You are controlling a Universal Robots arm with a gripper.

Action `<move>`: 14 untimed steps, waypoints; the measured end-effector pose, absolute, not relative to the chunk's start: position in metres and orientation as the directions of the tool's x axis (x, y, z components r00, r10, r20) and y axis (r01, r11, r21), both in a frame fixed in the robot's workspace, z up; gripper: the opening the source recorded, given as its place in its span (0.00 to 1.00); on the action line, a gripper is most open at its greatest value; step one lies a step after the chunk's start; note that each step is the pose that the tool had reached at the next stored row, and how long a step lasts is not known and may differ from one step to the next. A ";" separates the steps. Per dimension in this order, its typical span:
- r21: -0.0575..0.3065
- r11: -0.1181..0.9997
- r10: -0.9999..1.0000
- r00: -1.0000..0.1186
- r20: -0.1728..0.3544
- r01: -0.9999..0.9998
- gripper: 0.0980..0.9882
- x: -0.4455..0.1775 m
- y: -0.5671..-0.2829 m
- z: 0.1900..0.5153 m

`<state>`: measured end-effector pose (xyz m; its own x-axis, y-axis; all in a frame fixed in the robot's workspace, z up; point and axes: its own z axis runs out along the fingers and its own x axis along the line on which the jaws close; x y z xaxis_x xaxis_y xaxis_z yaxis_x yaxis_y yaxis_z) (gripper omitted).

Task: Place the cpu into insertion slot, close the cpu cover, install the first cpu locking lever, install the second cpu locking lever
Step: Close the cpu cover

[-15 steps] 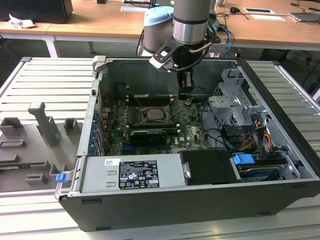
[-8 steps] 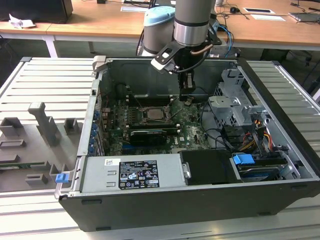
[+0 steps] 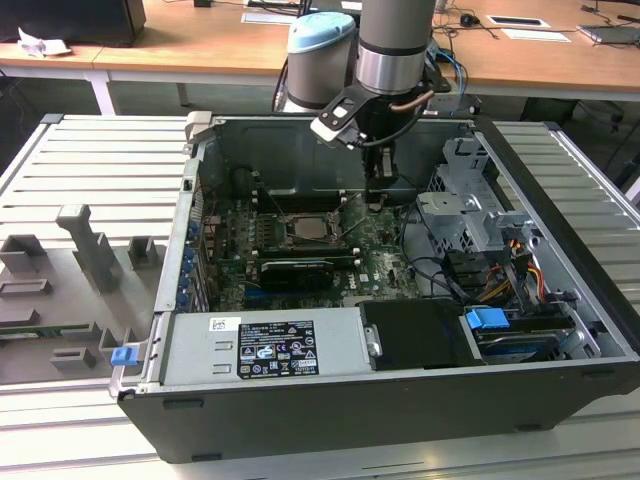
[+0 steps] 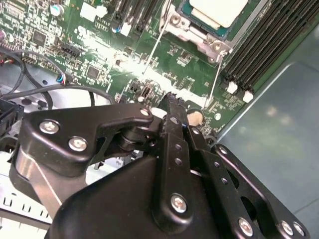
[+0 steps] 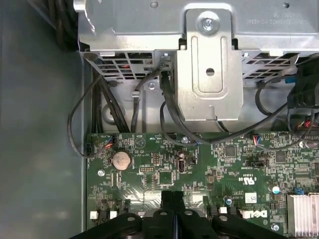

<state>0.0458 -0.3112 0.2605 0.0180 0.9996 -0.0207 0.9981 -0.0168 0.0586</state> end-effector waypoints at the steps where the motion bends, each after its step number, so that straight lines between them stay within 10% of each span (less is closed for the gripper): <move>1: 0.055 -0.017 1.000 0.018 -0.021 0.998 0.01 0.051 -0.311 0.260; 14: 0.048 -0.017 1.000 0.018 -0.021 0.999 0.01 0.053 -0.317 0.250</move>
